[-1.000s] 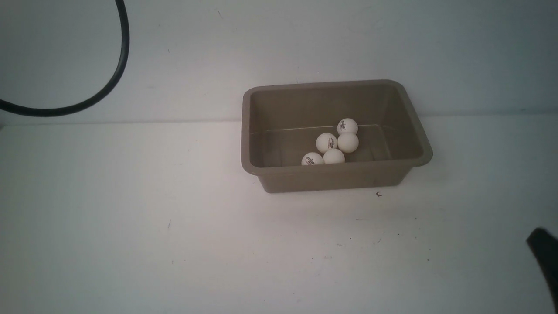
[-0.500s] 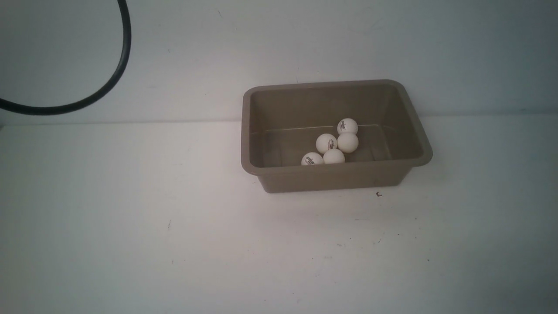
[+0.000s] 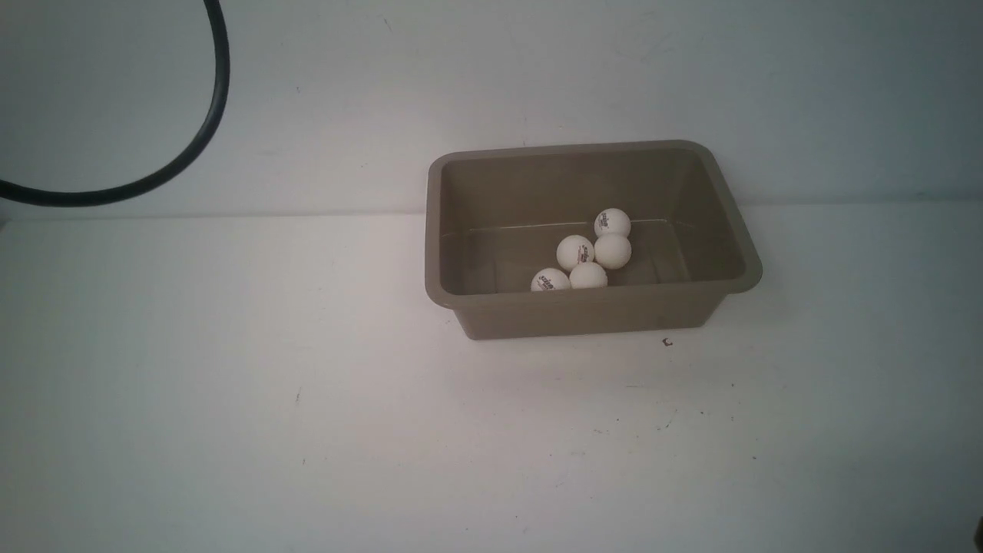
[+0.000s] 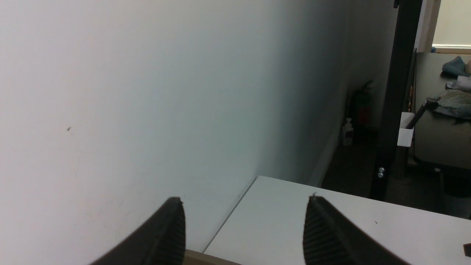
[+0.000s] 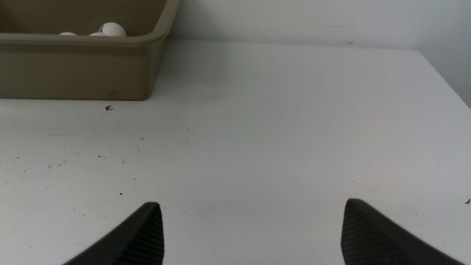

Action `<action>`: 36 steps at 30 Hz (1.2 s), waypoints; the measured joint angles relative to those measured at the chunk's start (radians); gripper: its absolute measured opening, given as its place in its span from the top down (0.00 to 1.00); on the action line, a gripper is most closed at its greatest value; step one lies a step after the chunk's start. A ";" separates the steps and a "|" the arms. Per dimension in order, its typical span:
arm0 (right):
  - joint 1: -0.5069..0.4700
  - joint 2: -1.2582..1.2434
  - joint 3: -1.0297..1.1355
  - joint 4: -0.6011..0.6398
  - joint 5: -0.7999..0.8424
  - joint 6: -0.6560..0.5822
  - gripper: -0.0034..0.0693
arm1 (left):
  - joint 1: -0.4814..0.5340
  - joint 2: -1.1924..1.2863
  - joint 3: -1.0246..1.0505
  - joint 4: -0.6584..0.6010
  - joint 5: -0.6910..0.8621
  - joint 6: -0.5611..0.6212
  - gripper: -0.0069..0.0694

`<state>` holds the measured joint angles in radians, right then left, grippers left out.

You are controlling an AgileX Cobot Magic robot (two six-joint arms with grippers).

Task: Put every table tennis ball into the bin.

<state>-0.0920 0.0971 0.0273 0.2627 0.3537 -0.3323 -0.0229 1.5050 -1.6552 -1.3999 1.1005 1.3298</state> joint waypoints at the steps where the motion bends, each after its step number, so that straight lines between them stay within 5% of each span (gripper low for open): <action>1: 0.000 0.000 0.000 0.000 0.000 0.000 0.14 | 0.000 0.000 0.000 -0.008 0.016 -0.001 0.39; 17: 0.000 0.000 0.000 -0.001 0.000 0.000 0.14 | -0.009 -0.001 -0.002 -0.055 0.116 0.007 0.39; 23: 0.000 0.000 0.000 -0.001 0.000 0.000 0.14 | -0.093 0.003 -0.001 -0.021 -0.247 0.028 0.39; 27: 0.000 0.000 0.000 -0.001 0.000 0.000 0.14 | -0.125 0.003 0.040 0.118 -0.408 -0.128 0.39; 30: 0.000 0.000 0.000 -0.001 0.000 0.000 0.14 | -0.120 0.007 0.094 0.333 -0.360 -0.310 0.39; 36: 0.000 0.000 0.000 -0.001 0.000 0.000 0.14 | -0.120 0.052 0.209 0.572 -0.261 -0.420 0.39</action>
<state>-0.0920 0.0971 0.0273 0.2620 0.3537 -0.3323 -0.1425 1.5568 -1.4458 -0.8281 0.8392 0.9102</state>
